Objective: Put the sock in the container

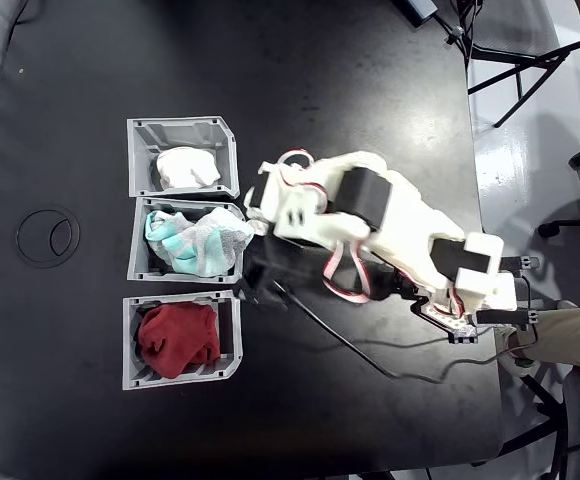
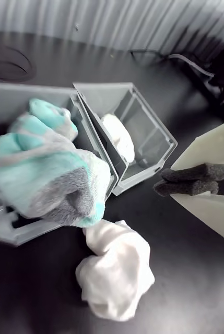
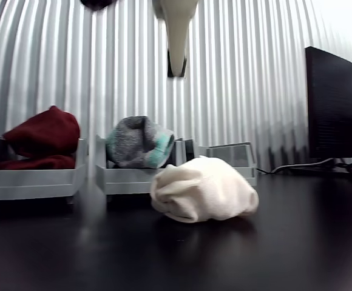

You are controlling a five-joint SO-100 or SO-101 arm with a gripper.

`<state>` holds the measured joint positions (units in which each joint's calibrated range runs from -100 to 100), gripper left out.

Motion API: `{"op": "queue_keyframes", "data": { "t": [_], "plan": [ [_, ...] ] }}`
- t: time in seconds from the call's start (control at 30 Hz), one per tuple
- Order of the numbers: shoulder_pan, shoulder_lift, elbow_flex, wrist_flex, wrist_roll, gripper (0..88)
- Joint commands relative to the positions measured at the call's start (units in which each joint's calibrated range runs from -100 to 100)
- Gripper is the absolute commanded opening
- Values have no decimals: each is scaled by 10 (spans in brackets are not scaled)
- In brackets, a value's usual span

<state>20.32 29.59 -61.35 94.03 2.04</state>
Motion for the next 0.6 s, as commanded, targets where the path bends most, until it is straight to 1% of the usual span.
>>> {"op": "queue_keyframes", "data": {
  "t": [0.0,0.2,0.27,0.57],
  "plan": [
    [-21,-83,-24,47,3,13],
    [-28,-158,25,57,6,13],
    [-29,-188,63,57,22,13],
    [-29,-363,331,57,54,13]
  ]
}}
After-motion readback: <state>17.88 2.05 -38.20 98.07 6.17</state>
